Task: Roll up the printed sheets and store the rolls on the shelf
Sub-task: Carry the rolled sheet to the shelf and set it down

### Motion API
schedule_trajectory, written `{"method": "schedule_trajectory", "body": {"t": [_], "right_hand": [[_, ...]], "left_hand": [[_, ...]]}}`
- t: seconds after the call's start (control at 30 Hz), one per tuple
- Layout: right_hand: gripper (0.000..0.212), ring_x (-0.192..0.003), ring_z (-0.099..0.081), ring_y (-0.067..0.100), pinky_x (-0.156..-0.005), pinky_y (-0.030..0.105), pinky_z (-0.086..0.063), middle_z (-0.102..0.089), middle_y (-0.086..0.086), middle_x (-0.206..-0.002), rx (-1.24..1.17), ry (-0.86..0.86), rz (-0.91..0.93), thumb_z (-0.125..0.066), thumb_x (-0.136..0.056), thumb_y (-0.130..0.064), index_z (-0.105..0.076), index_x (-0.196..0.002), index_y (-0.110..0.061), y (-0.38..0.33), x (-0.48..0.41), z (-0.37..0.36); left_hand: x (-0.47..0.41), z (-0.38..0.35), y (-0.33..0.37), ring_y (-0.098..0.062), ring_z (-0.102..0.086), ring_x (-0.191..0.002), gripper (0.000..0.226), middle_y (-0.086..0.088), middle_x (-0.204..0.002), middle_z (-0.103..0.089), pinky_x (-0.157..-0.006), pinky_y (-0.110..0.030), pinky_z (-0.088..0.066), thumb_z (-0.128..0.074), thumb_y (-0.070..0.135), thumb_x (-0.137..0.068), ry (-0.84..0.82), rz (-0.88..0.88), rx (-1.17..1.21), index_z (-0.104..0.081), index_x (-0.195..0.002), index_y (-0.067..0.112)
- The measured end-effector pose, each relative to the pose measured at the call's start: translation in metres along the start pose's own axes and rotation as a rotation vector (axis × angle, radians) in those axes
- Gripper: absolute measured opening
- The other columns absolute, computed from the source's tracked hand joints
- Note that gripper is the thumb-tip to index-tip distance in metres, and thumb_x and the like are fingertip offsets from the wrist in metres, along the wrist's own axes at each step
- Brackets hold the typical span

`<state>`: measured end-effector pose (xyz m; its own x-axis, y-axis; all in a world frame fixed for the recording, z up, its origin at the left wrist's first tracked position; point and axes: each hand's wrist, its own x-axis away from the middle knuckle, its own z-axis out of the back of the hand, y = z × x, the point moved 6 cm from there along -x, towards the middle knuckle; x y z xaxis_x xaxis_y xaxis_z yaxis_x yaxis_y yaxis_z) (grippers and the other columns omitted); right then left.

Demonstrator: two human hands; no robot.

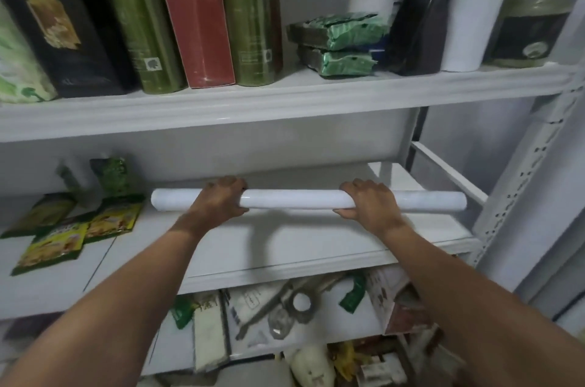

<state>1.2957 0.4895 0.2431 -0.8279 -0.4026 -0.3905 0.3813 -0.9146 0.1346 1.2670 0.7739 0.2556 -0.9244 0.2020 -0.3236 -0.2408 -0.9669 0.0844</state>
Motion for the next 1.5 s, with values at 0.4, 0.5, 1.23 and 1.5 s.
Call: {"method": "schedule_trajectory", "body": {"t": [0.4,0.5,1.23,1.5], "right_hand": [[0.052,-0.072,-0.058,0.032,-0.064,0.039,-0.044,-0.060,0.010,-0.085,-0.037,-0.162,-0.030,-0.080,-0.058,-0.041,-0.061,-0.099,-0.013,0.049,-0.038,-0.110],[0.057,-0.057,-0.056,0.029,-0.051,0.037,-0.044,-0.058,0.008,-0.070,-0.026,-0.173,-0.027,-0.087,-0.041,-0.040,-0.062,-0.084,-0.013,0.057,-0.049,-0.137],[0.061,-0.087,-0.061,0.030,-0.084,0.039,-0.038,-0.067,0.006,-0.098,-0.240,-0.229,0.140,-0.063,-0.072,-0.061,-0.058,-0.112,-0.014,0.094,-0.120,-0.220],[0.077,-0.117,-0.045,0.025,-0.100,0.035,-0.028,-0.054,0.000,-0.129,-0.205,-0.348,0.135,-0.043,-0.074,-0.074,-0.046,-0.131,-0.022,0.101,-0.128,-0.225]], "left_hand": [[-0.054,-0.111,0.004,-0.029,-0.047,-0.108,0.048,-0.009,-0.114,-0.055,-0.089,-0.038,-0.031,-0.072,0.030,-0.075,-0.103,0.062,-0.027,-0.052,-0.115,0.011],[-0.064,-0.140,-0.003,-0.028,-0.045,-0.111,0.057,-0.009,-0.117,-0.052,-0.092,-0.037,-0.029,-0.073,0.034,-0.072,-0.172,0.074,0.002,-0.050,-0.120,0.012],[-0.107,-0.200,-0.036,-0.026,-0.044,-0.119,0.072,-0.006,-0.130,-0.049,-0.104,-0.033,-0.022,-0.068,0.041,-0.079,-0.315,0.207,0.149,-0.032,-0.137,0.018],[-0.130,-0.203,-0.037,-0.027,-0.047,-0.107,0.045,-0.007,-0.114,-0.053,-0.090,-0.034,-0.031,-0.065,0.033,-0.081,-0.355,0.171,0.013,-0.048,-0.117,0.013]]}}
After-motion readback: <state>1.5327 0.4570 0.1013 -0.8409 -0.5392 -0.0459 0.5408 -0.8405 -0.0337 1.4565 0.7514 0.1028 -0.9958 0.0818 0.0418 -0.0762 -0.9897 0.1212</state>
